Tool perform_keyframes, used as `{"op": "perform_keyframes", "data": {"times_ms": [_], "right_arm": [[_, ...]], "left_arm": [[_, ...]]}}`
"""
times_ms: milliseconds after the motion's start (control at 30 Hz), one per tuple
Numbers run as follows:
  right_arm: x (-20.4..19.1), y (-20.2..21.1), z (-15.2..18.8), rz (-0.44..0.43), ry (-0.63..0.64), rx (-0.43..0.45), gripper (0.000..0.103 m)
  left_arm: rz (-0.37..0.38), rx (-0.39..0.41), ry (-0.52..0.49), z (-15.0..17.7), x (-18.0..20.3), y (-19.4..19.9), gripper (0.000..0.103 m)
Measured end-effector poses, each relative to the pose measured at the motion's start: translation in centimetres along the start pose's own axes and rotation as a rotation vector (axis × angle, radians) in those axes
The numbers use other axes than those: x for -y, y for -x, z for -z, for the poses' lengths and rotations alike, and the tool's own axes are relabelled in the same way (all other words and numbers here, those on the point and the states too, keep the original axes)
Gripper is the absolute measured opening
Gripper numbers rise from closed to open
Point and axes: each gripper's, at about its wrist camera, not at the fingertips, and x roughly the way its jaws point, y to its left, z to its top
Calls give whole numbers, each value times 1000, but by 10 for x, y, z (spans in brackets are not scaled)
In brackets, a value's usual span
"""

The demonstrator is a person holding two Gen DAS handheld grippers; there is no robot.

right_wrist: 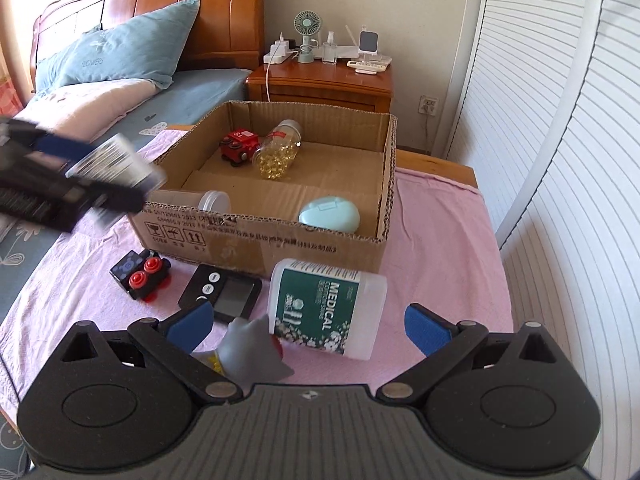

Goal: Organize rigid objects
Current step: 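Lower the card pack into the box with the left tool and release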

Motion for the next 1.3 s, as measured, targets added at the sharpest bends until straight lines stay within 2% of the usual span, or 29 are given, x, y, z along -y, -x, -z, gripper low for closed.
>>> {"op": "perform_keyframes", "data": {"times_ms": [133, 333, 433, 633, 1067, 1300], "right_arm": [[5, 3, 5, -2, -31, 1, 103], [15, 1, 9, 13, -61, -5, 103], [18, 0, 9, 14, -71, -2, 103], [22, 1, 11, 10, -76, 5, 103], [20, 9, 24, -49, -73, 33, 103], [13, 12, 35, -87, -54, 47, 103]], "left_arm": [[-26, -16, 5, -19, -2, -31, 89], [-43, -31, 36, -31, -7, -61, 89], [-60, -41, 42, -31, -7, -66, 95], [-78, -35, 55, -22, -9, -52, 96], [-102, -31, 95, 9, -2, 4, 99], [-123, -16, 125, 40, 3, 22, 102]]}}
